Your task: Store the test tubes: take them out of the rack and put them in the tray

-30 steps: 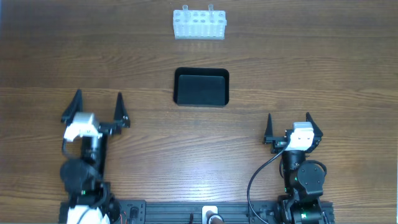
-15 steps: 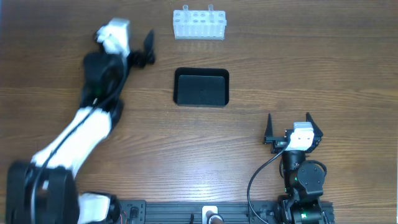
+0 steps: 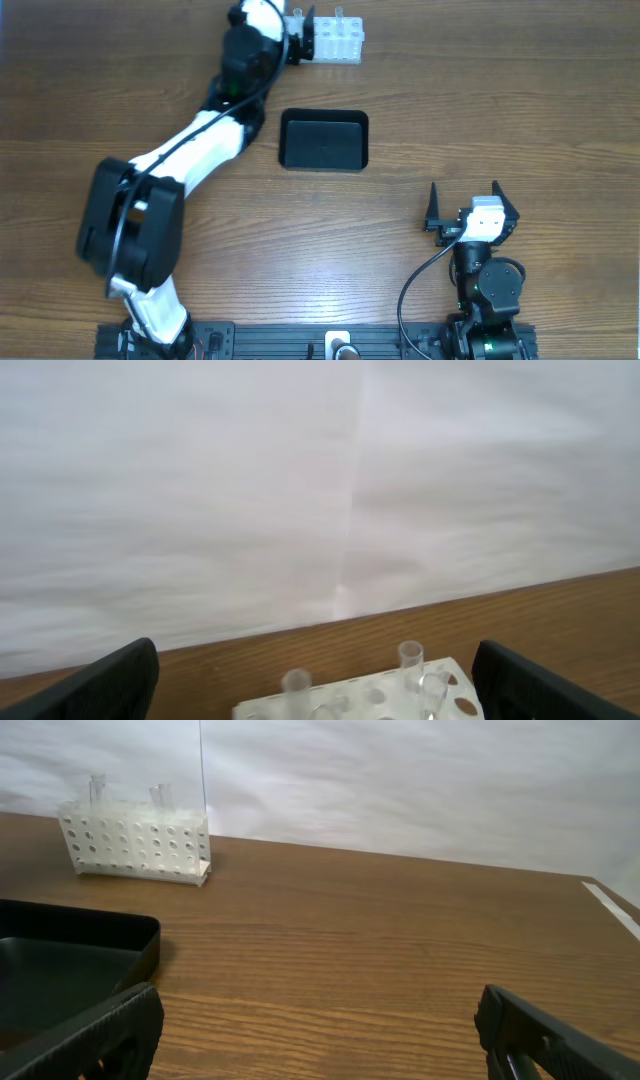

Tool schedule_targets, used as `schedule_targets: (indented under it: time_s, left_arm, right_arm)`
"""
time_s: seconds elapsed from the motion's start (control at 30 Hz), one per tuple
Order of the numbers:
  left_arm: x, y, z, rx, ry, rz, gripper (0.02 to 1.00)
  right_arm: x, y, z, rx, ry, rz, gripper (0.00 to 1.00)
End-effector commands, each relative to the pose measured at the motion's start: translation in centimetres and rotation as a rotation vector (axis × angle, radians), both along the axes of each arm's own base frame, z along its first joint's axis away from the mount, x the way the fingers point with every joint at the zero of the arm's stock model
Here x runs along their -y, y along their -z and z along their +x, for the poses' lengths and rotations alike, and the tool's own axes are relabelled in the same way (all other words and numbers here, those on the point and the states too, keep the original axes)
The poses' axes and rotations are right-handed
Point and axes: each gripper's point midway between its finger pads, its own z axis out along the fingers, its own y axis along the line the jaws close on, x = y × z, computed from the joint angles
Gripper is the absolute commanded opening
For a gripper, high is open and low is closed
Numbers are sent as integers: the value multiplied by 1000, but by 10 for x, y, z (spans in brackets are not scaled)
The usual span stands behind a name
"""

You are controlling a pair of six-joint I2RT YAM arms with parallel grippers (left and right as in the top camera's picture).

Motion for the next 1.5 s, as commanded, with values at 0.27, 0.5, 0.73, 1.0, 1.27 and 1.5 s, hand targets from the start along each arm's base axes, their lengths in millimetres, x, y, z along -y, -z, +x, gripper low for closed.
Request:
schedule_targets:
  time_s: [0.27,0.5,0.73,1.0,1.27,1.5]
  left_arm:
    - [-10,23,23,-80,-116,18,998]
    - [-9,36,25,-101,-117,17,998]
    - [-4,54,32,-133,-117,18,1000]
    - [1,62,29,-154,-146,20,998]
    - [19,68,26,-139,-225,50,998]
    - [15,75,31,-143,-268,43,998]
  right_arm:
    - [0,2,0,-1,-3,4,991]
    - [0,2,0,-1,-3,4,993]
    - [0,2,0,-1,-3,4,991]
    - [0,2,0,-1,-3,4,991]
    - [0,2,0,-1,-3,4,991]
    - [0,2,0,0,-3,4,991]
